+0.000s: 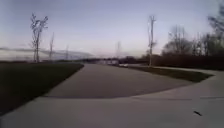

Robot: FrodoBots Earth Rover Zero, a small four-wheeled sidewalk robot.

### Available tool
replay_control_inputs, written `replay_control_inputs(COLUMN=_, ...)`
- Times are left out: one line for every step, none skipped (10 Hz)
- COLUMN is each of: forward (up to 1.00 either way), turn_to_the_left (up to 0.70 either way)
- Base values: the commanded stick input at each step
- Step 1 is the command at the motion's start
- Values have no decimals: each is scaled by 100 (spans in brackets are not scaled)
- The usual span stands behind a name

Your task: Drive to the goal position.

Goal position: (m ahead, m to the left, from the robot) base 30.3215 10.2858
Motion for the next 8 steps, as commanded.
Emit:
replay_control_inputs(forward=100, turn_to_the_left=3)
replay_control_inputs(forward=100, turn_to_the_left=3)
replay_control_inputs(forward=100, turn_to_the_left=34)
replay_control_inputs(forward=100, turn_to_the_left=40)
replay_control_inputs(forward=100, turn_to_the_left=16)
replay_control_inputs(forward=100, turn_to_the_left=1)
replay_control_inputs(forward=100, turn_to_the_left=0)
replay_control_inputs(forward=100, turn_to_the_left=0)
